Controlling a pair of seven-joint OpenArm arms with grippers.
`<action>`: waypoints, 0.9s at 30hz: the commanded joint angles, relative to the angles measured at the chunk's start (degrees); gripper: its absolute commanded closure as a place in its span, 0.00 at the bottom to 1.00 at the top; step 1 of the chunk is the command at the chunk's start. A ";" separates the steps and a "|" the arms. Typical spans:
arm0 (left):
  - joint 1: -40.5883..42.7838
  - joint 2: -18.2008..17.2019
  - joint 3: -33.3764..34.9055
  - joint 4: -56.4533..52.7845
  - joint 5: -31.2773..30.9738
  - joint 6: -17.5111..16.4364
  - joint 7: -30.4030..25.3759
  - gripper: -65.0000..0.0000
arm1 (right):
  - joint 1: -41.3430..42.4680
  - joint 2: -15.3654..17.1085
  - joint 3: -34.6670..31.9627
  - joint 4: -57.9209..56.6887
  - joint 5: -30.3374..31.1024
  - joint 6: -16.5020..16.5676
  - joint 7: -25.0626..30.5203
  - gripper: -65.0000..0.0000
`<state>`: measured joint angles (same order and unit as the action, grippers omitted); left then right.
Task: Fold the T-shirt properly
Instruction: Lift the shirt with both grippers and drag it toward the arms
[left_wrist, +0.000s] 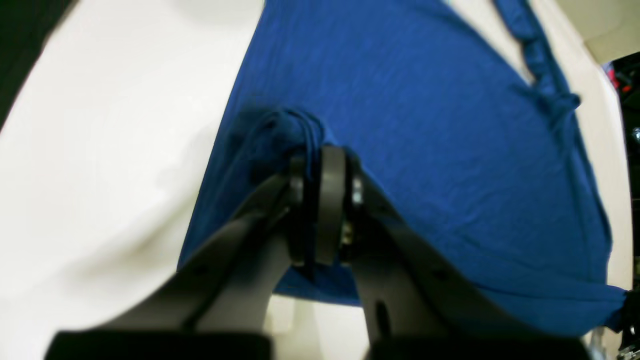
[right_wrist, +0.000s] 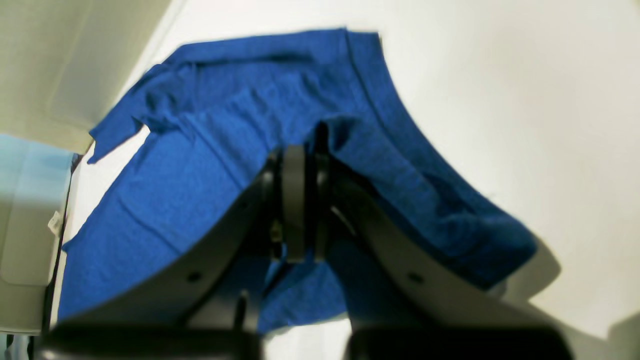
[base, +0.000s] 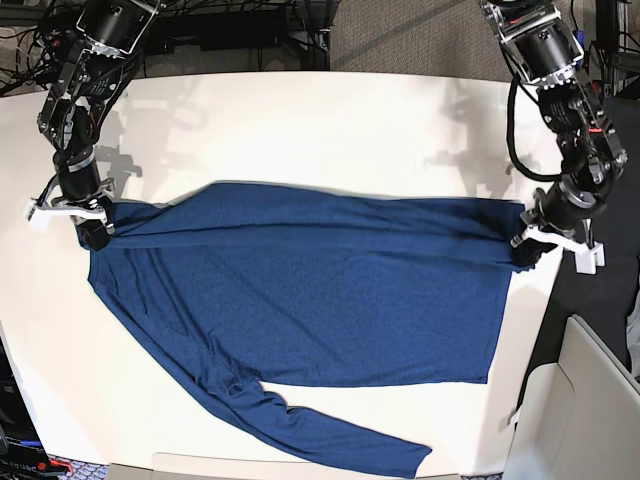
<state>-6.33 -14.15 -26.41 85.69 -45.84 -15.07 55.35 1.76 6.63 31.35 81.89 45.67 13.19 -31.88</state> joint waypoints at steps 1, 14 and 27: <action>-1.36 -1.10 -0.44 1.21 -0.97 -0.45 -1.15 1.00 | 1.01 0.79 0.25 0.97 0.88 1.10 1.59 1.00; -2.42 -1.01 -0.18 -7.05 -0.79 -0.45 -4.41 1.00 | 0.66 0.79 4.21 -1.49 0.88 1.18 1.77 0.99; -1.10 -2.77 -0.18 -7.76 -1.06 -0.09 -0.89 0.66 | -3.03 0.79 3.86 4.05 1.23 1.10 -2.45 0.58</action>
<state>-6.76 -15.49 -26.30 76.62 -45.80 -14.90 55.77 -1.48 6.52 35.07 84.84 46.11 13.61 -35.35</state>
